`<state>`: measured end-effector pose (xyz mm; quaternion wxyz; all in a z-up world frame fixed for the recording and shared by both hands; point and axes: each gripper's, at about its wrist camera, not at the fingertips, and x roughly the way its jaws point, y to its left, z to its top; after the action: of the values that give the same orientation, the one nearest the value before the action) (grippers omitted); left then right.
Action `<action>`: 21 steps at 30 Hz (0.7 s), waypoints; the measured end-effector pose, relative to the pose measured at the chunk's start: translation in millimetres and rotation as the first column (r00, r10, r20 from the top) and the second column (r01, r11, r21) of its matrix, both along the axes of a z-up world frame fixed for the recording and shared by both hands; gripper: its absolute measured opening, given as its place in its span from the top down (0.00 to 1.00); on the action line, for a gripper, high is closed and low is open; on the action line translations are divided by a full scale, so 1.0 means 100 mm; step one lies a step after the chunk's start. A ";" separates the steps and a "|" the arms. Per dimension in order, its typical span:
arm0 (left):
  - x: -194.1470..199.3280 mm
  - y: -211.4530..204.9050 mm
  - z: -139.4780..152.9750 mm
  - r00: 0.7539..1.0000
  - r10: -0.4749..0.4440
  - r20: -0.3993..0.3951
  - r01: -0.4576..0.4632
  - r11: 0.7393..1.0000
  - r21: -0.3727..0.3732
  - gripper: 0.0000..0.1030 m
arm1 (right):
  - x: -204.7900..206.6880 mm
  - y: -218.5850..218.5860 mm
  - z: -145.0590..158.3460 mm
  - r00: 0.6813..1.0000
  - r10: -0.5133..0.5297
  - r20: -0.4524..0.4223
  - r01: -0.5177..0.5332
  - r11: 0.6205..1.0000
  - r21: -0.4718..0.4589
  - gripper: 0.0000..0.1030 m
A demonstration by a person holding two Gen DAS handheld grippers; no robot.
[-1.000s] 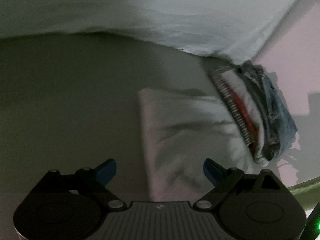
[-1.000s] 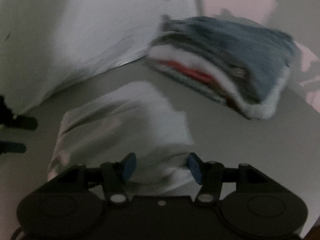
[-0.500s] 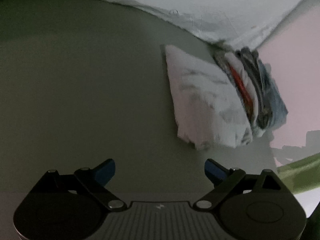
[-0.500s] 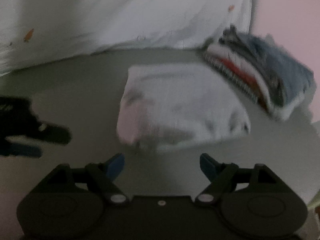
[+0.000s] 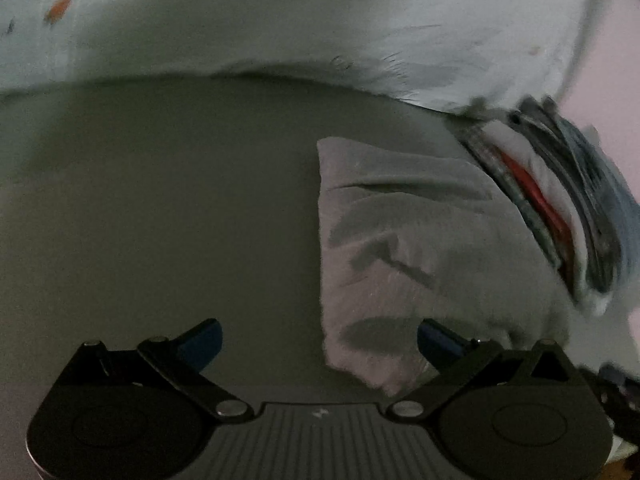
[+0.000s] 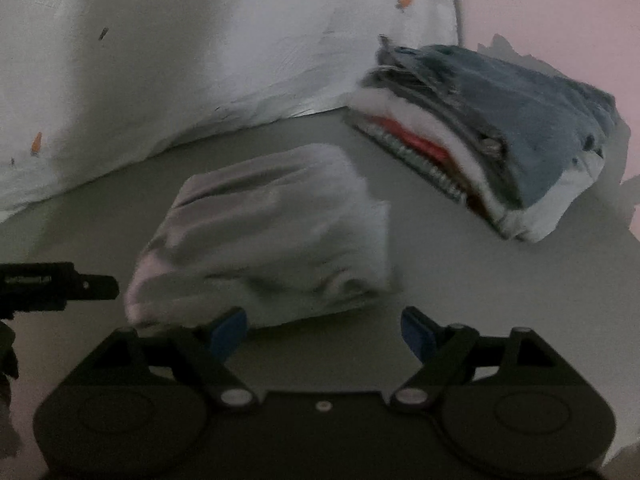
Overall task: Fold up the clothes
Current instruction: 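Open both tools above the folded grey bundle, then grasp the folded grey bundle with both tools and lift it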
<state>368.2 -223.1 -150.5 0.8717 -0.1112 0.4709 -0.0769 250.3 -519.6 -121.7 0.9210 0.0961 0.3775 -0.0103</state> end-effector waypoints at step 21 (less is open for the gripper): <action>1.32 -0.06 -0.38 0.975 -0.143 -0.169 0.101 0.967 -0.233 0.01 | 1.64 -0.46 -0.54 0.990 0.099 -0.099 -0.064 0.949 0.308 0.13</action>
<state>500.7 -229.5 -188.1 0.7999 -0.1858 0.5440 -0.1724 414.1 -565.1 -175.4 0.8718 0.2204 0.4300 0.0805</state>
